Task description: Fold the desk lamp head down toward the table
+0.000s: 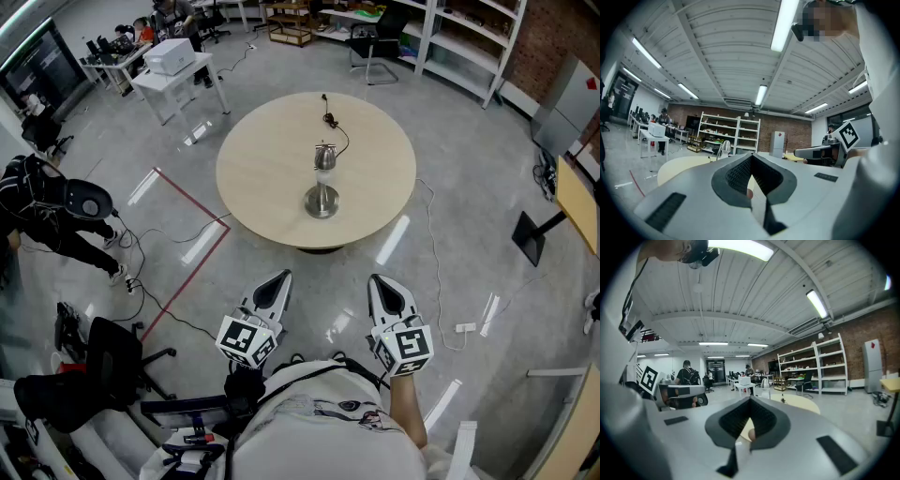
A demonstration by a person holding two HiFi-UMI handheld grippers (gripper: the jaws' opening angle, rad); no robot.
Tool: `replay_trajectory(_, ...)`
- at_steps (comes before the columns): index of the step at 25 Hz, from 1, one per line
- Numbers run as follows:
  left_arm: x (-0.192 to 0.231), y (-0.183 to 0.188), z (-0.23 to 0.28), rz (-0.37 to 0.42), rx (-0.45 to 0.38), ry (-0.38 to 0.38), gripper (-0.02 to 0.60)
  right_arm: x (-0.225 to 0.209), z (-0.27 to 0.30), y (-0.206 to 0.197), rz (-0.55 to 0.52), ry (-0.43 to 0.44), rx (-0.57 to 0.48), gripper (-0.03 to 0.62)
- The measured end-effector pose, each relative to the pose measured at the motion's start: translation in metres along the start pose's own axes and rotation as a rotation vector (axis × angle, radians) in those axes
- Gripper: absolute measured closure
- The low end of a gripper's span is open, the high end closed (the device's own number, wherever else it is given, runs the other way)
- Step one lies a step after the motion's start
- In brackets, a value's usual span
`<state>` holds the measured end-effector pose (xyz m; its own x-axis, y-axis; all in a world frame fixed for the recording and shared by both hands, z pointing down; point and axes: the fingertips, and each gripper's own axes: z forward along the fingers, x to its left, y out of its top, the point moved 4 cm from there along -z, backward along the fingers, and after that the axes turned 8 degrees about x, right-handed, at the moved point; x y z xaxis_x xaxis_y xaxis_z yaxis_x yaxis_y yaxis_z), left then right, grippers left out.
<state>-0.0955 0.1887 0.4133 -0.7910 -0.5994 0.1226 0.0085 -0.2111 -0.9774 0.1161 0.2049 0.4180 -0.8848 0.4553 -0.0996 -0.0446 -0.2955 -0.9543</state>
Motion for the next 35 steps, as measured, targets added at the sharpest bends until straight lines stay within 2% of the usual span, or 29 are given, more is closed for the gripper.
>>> replay_trajectory(10, -0.012, -0.003, 0.015, -0.006, 0.031, -0.011, 0.582, -0.006, 0.001, 0.005, -0.013, 0.010, -0.003, 0.591)
replay_trajectory(17, -0.023, -0.011, 0.028, -0.012, 0.057, 0.021, 0.583, -0.017, 0.004, 0.005, 0.006, 0.063, -0.002, 0.591)
replay_trajectory(22, -0.037, -0.030, 0.032, -0.034, 0.103, 0.039, 0.582, -0.027, 0.006, -0.010, 0.047, 0.088, 0.023, 0.591)
replay_trajectory(29, 0.002, -0.034, 0.052, -0.052, 0.126, 0.055, 0.583, -0.036, 0.048, -0.014, 0.074, 0.093, 0.064, 0.591)
replay_trajectory(35, 0.054, -0.036, 0.104, -0.065, 0.159, 0.020, 0.582, -0.052, 0.098, -0.004, 0.088, 0.051, 0.067, 0.591)
